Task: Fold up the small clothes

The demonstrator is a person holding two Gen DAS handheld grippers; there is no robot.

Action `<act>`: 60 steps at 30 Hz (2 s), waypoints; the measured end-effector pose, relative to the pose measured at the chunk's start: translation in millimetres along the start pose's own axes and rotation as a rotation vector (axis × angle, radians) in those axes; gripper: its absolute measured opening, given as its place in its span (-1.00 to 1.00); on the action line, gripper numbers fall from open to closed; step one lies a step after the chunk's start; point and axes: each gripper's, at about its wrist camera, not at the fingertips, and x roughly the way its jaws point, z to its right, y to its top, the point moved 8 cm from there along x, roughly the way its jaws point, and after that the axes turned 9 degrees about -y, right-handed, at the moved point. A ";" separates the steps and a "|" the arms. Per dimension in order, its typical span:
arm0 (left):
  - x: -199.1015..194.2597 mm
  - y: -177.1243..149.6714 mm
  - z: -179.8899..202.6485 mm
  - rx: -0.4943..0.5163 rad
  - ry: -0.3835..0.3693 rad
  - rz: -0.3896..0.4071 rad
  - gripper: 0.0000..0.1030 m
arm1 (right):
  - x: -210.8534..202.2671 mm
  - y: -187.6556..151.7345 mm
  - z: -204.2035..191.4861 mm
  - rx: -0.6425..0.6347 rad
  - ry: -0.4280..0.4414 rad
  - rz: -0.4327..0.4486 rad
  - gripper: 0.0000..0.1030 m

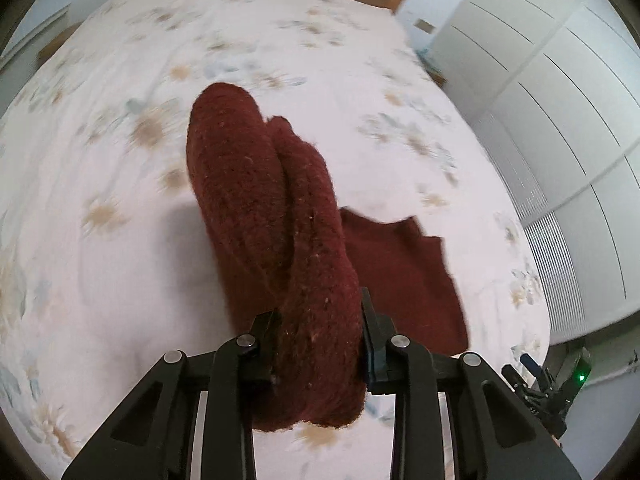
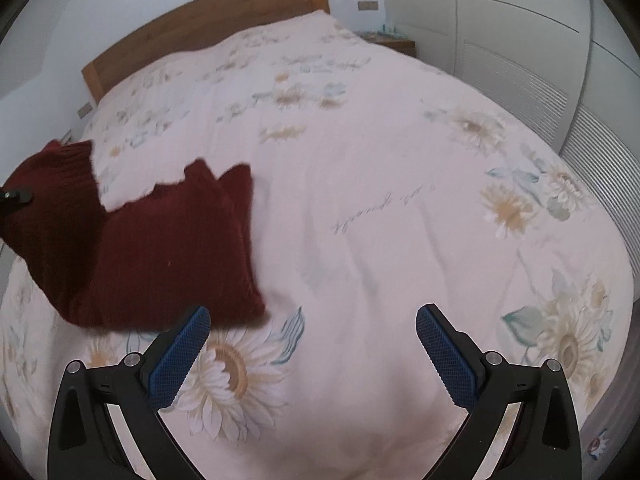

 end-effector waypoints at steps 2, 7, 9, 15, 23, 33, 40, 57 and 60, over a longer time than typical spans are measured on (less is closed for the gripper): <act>19.4 6.1 27.8 0.029 -0.018 -0.010 -0.54 | -3.0 5.1 5.5 0.014 0.000 0.012 0.99; 76.6 2.7 94.9 0.121 -0.048 -0.061 -0.55 | -1.8 3.6 16.7 0.043 -0.008 0.012 0.99; 107.2 -9.6 111.4 0.147 -0.041 -0.097 -0.55 | 4.7 -4.9 17.3 0.048 -0.006 -0.017 0.99; 179.4 -45.4 118.2 0.195 0.115 -0.173 -0.51 | 16.9 -27.5 18.6 0.034 -0.017 -0.075 0.99; 201.4 -59.5 112.3 0.198 0.183 -0.207 -0.15 | 18.3 -33.3 27.3 0.075 -0.015 -0.089 0.99; 157.1 -36.7 120.3 0.139 0.093 -0.147 0.82 | -0.1 -14.7 8.3 0.025 0.026 -0.075 0.99; 106.0 -6.5 101.0 0.133 0.112 -0.051 0.98 | -18.7 27.2 -46.3 -0.099 0.103 -0.053 0.99; 35.8 -73.0 -20.0 0.023 0.201 0.042 0.98 | 52.5 84.0 -194.8 -0.336 0.120 -0.276 0.62; 36.0 -80.0 -18.3 0.038 0.188 0.034 0.98 | 74.8 60.7 -191.6 -0.337 0.104 -0.352 0.33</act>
